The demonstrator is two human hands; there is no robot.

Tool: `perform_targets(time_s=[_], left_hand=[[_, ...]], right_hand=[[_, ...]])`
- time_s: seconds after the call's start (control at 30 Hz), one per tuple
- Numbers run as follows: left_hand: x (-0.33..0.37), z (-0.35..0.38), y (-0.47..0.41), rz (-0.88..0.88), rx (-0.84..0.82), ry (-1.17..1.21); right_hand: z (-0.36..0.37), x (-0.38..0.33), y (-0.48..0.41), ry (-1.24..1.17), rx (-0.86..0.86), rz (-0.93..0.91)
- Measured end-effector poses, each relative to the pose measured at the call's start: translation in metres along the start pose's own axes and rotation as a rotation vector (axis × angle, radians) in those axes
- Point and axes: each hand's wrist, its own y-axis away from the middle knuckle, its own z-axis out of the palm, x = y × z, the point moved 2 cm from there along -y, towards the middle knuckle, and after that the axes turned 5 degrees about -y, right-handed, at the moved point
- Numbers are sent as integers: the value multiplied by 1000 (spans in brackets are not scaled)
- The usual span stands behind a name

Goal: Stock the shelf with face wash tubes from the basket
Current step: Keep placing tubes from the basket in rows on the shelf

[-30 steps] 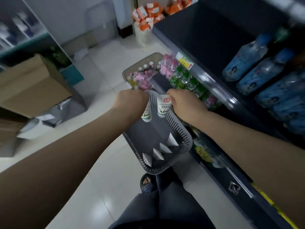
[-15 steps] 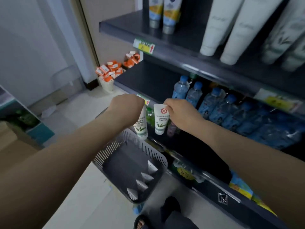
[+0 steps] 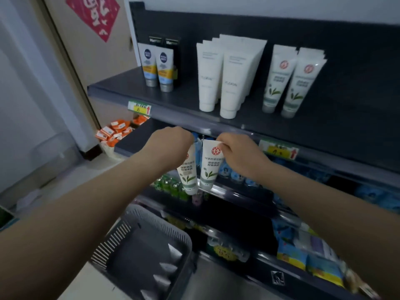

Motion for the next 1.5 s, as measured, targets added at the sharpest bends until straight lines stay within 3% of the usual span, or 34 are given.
perform_targets(time_s=[0.77,1.17,1.5], left_hand=[[121,-155,-63,86,278,-77],[116,-172,-147,172,332,-59],[106,-153,-206,310,339,-58]], right_hand=[[-187,55,55,-42,204,-18],[-228,78,1,38,335,117],[-220,93,-41,123,367,231]])
